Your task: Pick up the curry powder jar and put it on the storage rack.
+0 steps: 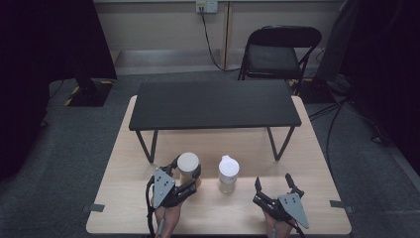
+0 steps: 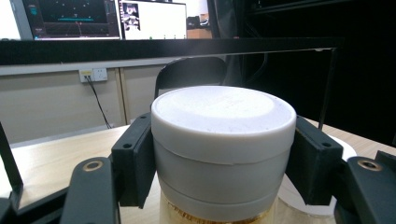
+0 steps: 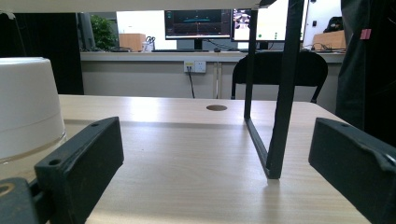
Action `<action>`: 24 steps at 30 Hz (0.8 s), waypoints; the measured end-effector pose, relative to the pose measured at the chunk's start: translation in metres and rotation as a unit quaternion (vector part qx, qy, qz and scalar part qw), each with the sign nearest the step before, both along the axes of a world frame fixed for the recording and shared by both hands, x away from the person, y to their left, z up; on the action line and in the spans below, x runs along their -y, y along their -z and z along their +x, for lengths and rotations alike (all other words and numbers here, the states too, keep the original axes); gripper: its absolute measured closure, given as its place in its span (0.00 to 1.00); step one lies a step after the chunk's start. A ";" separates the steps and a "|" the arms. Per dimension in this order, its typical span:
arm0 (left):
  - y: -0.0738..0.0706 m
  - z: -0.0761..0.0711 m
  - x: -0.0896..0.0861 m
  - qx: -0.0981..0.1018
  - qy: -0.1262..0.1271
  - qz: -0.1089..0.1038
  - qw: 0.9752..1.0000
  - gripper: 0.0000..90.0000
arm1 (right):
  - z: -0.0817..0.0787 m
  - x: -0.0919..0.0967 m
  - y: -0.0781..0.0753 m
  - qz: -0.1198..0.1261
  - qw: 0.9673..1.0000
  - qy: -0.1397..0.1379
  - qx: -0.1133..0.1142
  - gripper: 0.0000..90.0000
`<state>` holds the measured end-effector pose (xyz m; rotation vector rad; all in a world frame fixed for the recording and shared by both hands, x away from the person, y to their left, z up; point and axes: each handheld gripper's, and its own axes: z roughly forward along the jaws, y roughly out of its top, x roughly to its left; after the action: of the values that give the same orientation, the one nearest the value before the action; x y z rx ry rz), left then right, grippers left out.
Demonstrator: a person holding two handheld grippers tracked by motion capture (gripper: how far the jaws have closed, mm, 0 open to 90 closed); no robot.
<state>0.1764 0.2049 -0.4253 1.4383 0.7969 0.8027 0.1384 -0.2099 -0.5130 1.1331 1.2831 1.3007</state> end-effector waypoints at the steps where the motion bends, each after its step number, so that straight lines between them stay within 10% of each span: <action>1: -0.002 0.000 -0.001 -0.001 0.000 -0.001 1.000 0.37 | 0.000 0.000 0.000 0.000 1.000 0.000 0.000 0.02; 24: -0.055 0.021 -0.023 0.026 0.038 0.001 0.999 0.37 | 0.000 0.000 0.000 0.000 1.000 0.001 0.000 0.02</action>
<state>0.1978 0.2276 -0.3700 1.4349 0.6993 0.7797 0.1383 -0.2096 -0.5129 1.1341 1.2820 1.2991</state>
